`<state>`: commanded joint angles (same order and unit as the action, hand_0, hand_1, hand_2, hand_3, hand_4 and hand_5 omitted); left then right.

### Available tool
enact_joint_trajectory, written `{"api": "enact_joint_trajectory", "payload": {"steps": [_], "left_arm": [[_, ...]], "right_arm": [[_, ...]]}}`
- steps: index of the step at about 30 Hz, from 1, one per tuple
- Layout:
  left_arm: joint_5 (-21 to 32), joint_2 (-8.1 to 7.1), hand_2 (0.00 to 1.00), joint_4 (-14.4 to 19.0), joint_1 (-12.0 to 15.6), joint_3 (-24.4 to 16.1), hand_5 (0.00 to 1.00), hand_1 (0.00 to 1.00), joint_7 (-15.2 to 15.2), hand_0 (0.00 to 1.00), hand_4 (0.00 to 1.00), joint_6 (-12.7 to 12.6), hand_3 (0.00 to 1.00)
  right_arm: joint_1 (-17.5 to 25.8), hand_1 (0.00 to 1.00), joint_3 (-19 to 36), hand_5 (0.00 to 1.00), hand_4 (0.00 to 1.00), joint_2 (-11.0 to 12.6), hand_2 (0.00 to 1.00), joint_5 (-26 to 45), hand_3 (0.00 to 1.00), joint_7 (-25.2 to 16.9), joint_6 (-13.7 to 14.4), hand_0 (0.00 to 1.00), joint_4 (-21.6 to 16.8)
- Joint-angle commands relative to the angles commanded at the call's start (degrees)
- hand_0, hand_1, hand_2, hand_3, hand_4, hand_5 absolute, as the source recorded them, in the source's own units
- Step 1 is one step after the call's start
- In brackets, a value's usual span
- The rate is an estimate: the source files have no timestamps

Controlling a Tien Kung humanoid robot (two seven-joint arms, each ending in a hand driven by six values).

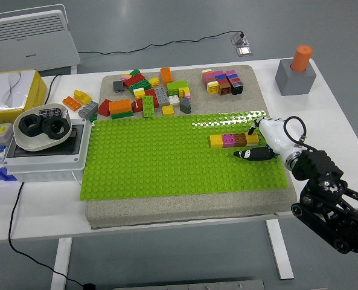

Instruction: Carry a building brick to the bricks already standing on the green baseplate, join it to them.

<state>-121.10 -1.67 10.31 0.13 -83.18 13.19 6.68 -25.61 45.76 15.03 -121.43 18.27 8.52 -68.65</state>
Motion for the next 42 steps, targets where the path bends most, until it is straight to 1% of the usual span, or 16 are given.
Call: {"api": "enact_joint_trajectory", "payload": {"steps": [7, 11, 15, 16, 17, 21, 22, 27, 28, 29, 33, 34, 36, 39, 40, 42], "left_arm": [[-0.03, 0.12, 0.321, 0.00, -0.02, 0.00, 0.216, 0.530, 0.12, 0.721, 0.373, 0.02, 0.551], [-0.50, 0.12, 0.321, 0.00, -0.07, -0.19, 0.215, 0.533, 0.16, 0.722, 0.374, -0.01, 0.551], [-0.76, 0.22, 0.321, 0.00, 0.04, -0.46, 0.215, 0.533, 0.15, 0.722, 0.374, -0.21, 0.551], [-0.88, 0.28, 0.364, 0.00, 0.11, -0.63, 0.212, 0.531, 0.13, 0.721, 0.377, -0.31, 0.552], [-1.03, 0.38, 0.364, 0.00, 0.21, -0.87, 0.212, 0.531, 0.09, 0.721, 0.377, -0.44, 0.552], [-0.68, 0.75, 0.364, 0.00, 0.43, -0.97, 0.212, 0.531, -0.30, 0.721, 0.377, -1.01, 0.552], [-0.36, 0.81, 0.444, 0.00, 0.46, -0.82, 0.214, 0.536, -0.44, 0.722, 0.383, -1.14, 0.552], [0.55, 0.87, 0.444, 0.00, 0.40, -0.30, 0.214, 0.536, -0.90, 0.722, 0.383, -1.46, 0.552], [0.61, 0.84, 0.468, 0.00, 0.35, -0.17, 0.212, 0.535, -0.95, 0.721, 0.387, -1.50, 0.552], [0.70, 0.79, 0.468, 0.00, 0.27, 0.02, 0.212, 0.535, -1.00, 0.721, 0.387, -1.57, 0.552], [1.64, 0.49, 0.468, 0.00, -0.13, 1.24, 0.212, 0.535, -1.36, 0.721, 0.387, -2.06, 0.552], [2.06, 0.41, 0.488, 0.00, -0.20, 1.51, 0.212, 0.539, -1.47, 0.721, 0.391, -2.15, 0.552], [2.72, 0.31, 0.488, 0.00, -0.27, 1.83, 0.212, 0.539, -1.63, 0.721, 0.391, -2.25, 0.552], [3.99, 0.26, 0.488, 0.00, -0.30, 2.12, 0.212, 0.539, -1.79, 0.721, 0.391, -2.25, 0.552], [4.25, 0.26, 0.537, 0.00, -0.31, 2.10, 0.225, 0.569, -1.82, 0.716, 0.410, -2.25, 0.556], [4.48, 0.26, 0.537, 0.00, -0.31, 2.00, 0.225, 0.569, -1.85, 0.716, 0.410, -2.25, 0.556]], "right_arm": [[0.68, 0.824, 0.49, 0.614, 0.989, 0.44, 0.872, -0.13, 0.619, -0.45, 0.84, 0.835, -2.24], [3.43, 0.810, 2.57, 0.600, 0.979, 0.66, 0.860, 3.19, 0.622, -2.93, 4.06, 0.824, -4.80], [8.10, 0.810, 5.07, 0.600, 0.979, 0.85, 0.860, 10.65, 0.622, -8.46, 9.51, 0.824, -7.65], [9.22, 0.742, 5.41, 0.449, 0.996, 0.90, 0.788, 12.56, 0.629, -9.98, 10.86, 0.732, -8.25], [10.70, 0.742, 5.85, 0.449, 0.996, 0.97, 0.788, 15.00, 0.629, -12.09, 12.62, 0.732, -8.95], [14.99, 0.742, 9.58, 0.449, 0.996, 0.96, 0.788, 23.00, 0.629, -19.21, 17.10, 0.732, -10.65], [15.52, 0.697, 10.49, 0.510, 0.918, 0.91, 0.730, 24.91, 0.641, -20.83, 17.67, 0.696, -10.92], [16.19, 0.697, 14.51, 0.510, 0.918, 0.81, 0.730, 35.61, 0.641, -28.81, 18.55, 0.696, -11.72], [16.16, 0.661, 15.12, 0.499, 0.904, 0.83, 0.689, 37.49, 0.642, -29.97, 18.59, 0.675, -11.77], [16.10, 0.661, 15.78, 0.499, 0.904, 0.85, 0.689, 39.26, 0.642, -31.16, 18.67, 0.675, -11.82], [15.65, 0.661, 18.36, 0.499, 0.904, 0.79, 0.689, 45.09, 0.642, -30.62, 20.28, 0.675, -11.65], [15.55, 0.610, 18.76, 0.451, 0.815, 0.72, 0.660, 46.32, 0.640, -30.26, 20.58, 0.633, -11.60], [15.41, 0.610, 19.19, 0.451, 0.815, 0.57, 0.660, 47.88, 0.640, -29.79, 20.93, 0.633, -11.55], [14.99, 0.610, 19.52, 0.451, 0.815, 0.20, 0.660, 48.41, 0.640, -28.87, 21.51, 0.633, -11.36], [14.84, 0.582, 19.60, 0.437, 0.783, 0.08, 0.647, 48.31, 0.640, -28.43, 21.74, 0.608, -11.25], [14.42, 0.582, 19.74, 0.437, 0.783, -0.27, 0.647, 47.99, 0.640, -27.25, 22.37, 0.608, -10.84]]}}
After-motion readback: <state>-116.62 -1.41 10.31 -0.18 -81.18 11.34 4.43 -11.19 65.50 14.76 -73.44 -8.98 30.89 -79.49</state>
